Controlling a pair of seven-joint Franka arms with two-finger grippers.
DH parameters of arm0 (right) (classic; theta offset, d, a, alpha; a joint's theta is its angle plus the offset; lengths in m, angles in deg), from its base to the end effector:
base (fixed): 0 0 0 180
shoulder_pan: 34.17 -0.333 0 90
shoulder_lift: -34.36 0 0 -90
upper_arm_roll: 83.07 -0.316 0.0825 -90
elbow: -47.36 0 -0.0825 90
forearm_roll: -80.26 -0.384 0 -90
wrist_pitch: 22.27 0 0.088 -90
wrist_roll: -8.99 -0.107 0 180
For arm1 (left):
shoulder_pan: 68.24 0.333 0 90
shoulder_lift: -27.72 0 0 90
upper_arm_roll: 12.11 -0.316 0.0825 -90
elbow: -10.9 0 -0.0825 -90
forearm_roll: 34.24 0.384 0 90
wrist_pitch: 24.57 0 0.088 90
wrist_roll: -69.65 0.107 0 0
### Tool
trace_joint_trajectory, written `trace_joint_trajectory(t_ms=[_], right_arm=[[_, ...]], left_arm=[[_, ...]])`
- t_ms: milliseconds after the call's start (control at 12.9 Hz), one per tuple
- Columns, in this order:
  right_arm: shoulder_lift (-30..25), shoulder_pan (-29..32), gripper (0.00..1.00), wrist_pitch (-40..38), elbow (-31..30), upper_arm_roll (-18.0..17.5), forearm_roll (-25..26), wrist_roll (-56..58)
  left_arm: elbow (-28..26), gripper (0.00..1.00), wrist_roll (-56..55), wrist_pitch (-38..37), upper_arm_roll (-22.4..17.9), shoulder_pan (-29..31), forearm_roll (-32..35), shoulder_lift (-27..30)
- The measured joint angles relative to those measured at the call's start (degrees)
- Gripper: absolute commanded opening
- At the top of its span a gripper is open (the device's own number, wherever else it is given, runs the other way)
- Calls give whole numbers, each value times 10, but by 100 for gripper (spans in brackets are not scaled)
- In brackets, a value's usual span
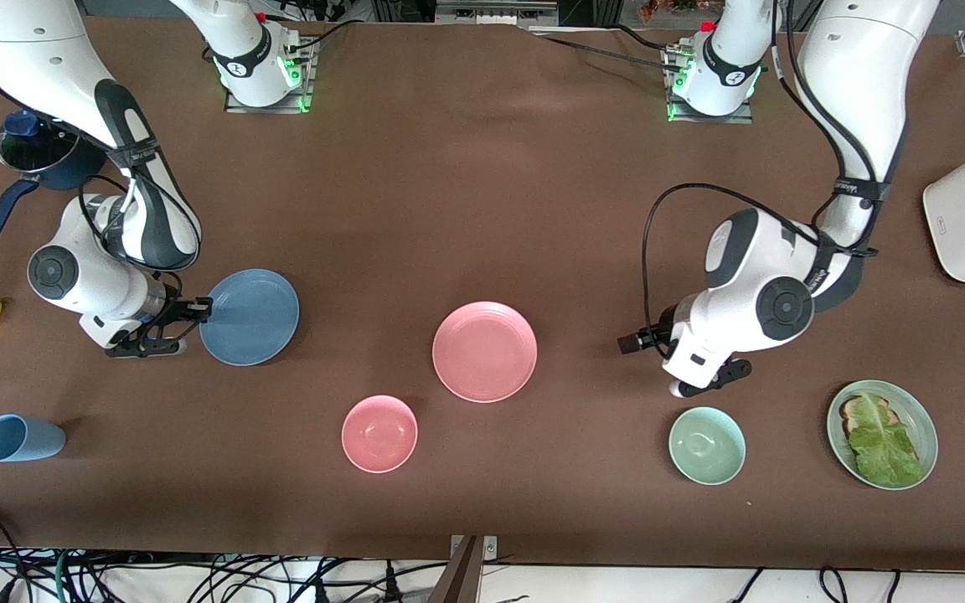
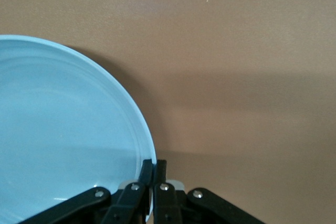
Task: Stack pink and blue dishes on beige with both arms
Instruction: 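Withdraw the left gripper while the right gripper lifts the blue plate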
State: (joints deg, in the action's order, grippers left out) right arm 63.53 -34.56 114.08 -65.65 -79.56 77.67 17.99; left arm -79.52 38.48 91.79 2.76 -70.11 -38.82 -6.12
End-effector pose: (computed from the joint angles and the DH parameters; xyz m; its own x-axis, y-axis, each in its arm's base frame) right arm 0.6027 -0.0316 0.2011 0.9922 0.0748 -0.0993 0.0738 -0.9972 -0.0136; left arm 0.6579 -0.1781 0.2953 0.9289 0.3004 -0.2165 0.3295 -0.9374 0.1127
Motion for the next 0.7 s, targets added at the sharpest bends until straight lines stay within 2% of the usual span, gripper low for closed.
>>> trace_joint_trajectory(t_ms=[232, 465, 697], right_arm=[[-3, 0, 0, -25, 18, -6, 0, 0], [-10, -3, 0, -157, 131, -28, 0, -1], [-20, -14, 0, -206, 204, -43, -2, -1]], left_arm=[[-34, 100, 100, -31, 0, 62, 0, 32], [-42, 100, 182, -95, -1, 112, 8, 64], [-43, 100, 244, -146, 0, 157, 46, 88]])
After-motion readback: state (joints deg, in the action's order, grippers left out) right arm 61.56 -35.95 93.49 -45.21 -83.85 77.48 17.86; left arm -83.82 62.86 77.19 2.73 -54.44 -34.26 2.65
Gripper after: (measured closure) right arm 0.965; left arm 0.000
